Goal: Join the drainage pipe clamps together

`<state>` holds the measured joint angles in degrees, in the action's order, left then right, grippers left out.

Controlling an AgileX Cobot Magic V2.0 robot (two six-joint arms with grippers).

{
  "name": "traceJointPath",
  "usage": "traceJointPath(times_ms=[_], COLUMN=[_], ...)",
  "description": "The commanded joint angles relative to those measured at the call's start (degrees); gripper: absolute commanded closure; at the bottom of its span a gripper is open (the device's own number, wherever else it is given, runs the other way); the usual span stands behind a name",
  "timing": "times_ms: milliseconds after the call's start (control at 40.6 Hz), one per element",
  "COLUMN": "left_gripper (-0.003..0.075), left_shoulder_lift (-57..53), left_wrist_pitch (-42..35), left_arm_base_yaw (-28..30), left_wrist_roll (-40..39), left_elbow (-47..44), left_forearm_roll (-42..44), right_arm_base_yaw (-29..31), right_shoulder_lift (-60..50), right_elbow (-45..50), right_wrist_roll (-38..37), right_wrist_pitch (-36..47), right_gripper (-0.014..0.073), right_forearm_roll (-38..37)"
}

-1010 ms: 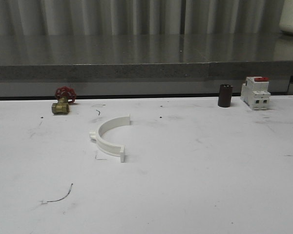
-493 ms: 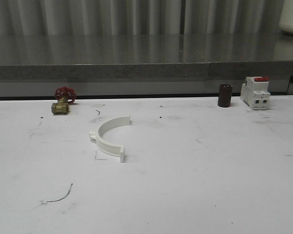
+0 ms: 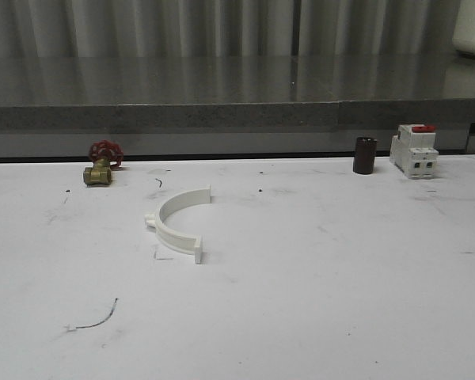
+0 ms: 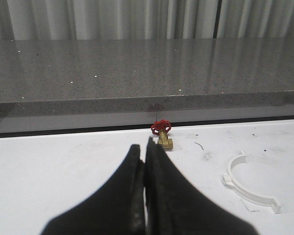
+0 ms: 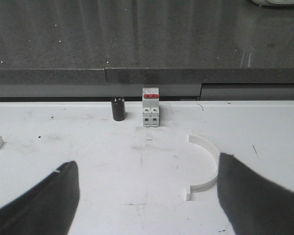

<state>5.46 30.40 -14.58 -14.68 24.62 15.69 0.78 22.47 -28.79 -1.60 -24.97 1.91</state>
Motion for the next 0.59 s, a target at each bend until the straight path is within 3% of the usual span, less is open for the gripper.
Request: traceJointPath(times_ms=[0, 369, 566], left_gripper=[0.0741, 0.0741, 0.0741], left_shoulder_lift=[0.6, 0.6, 0.6], left_wrist_pitch=[-4.5, -4.5, -4.5], left_arm_base_yaw=[0.1, 0.1, 0.1], left_wrist_roll=[0.0, 0.0, 0.0], left_elbow=[1.3, 1.3, 1.3], left_forearm_roll=[0.5, 0.5, 0.5], right_arm_base_yaw=[0.5, 0.5, 0.5], right_shoulder_lift=[0.7, 2.2, 13.6], right_elbow=[-2.1, -2.4, -8.1], right_wrist_roll=[0.6, 0.6, 0.6], right_wrist_pitch=[4.8, 4.5, 2.0], right_gripper=[0.0001, 0.0001, 0.0001], right_forearm_roll=[-0.7, -0.6, 0.0])
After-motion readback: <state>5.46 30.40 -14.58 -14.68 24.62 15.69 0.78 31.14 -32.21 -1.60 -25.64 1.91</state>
